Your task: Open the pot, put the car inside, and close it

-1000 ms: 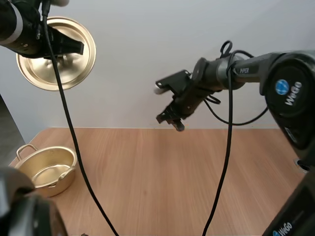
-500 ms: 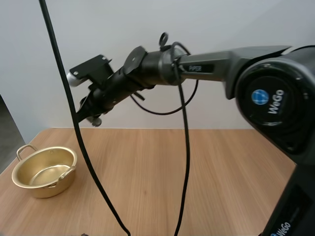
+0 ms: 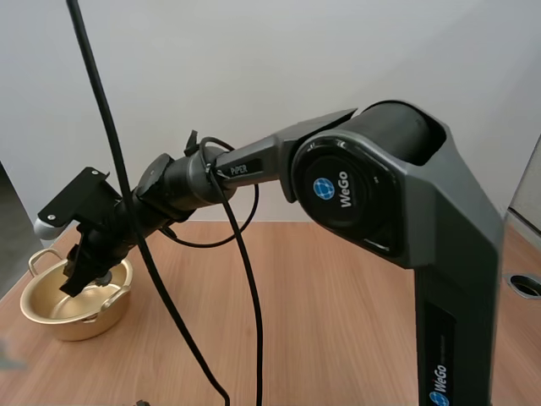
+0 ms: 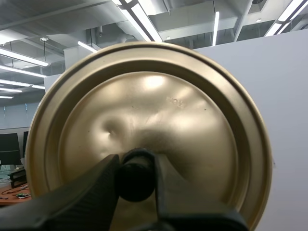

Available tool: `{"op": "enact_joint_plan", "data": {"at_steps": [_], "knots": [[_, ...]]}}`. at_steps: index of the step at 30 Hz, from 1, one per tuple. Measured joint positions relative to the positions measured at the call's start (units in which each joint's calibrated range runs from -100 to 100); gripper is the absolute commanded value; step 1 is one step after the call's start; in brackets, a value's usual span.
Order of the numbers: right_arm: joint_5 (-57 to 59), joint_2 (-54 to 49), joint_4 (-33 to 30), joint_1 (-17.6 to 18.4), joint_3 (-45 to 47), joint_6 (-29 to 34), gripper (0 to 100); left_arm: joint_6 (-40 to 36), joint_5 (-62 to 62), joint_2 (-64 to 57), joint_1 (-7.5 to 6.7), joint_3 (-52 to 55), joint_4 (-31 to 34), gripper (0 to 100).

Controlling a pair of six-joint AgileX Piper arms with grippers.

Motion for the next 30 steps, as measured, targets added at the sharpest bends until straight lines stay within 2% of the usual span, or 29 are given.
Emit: {"op": "enact_joint_plan", "data": {"at_steps": [3,10,11,12,13,15,16,17,18,21,23,30], "knots": [[0.00,2.76,1.04,0.00,-2.46,-2.00,0,0.00,1.83,0.00,0.00,0.00,0.00,0],[-0.66,9.49,0.88,0.00,-8.91,-2.44,0,0.00,3.07,0.00,0.00,0.00,0.00,0],[-0.97,9.97,0.62,0.00,-8.91,-2.44,3,0.00,3.28,0.00,0.00,0.00,0.00,0],[-1.27,10.10,0.48,0.00,-8.91,-2.44,11,0.00,3.56,0.00,0.00,0.00,0.00,0],[-2.11,11.14,-1.03,0.00,-8.91,-2.44,37,0.22,3.71,0.00,0.00,0.00,0.20,0],[-3.03,11.86,-2.63,0.00,-8.91,-2.30,79,0.27,3.91,0.00,0.00,0.00,0.47,0],[-3.63,11.86,-2.94,0.00,-8.79,-2.09,90,0.27,3.91,0.00,0.00,0.00,0.47,0],[-4.80,11.86,-3.12,0.00,-8.79,-1.77,92,0.27,3.91,0.00,0.00,0.00,0.47,0],[-5.81,11.86,-3.31,0.00,-8.79,-1.21,85,0.27,3.91,0.13,0.00,0.00,0.47,0],[-7.63,10.75,-5.31,-0.16,-8.79,0.17,43,0.37,3.91,0.51,0.00,0.00,1.35,0],[-6.83,9.68,-5.84,-0.68,-8.79,0.76,0,0.37,3.91,1.31,0.00,0.00,2.99,0],[-1.76,2.29,-7.42,-4.65,-8.67,8.54,0,-4.71,11.16,6.81,0.00,2.14,14.16,0]]}}
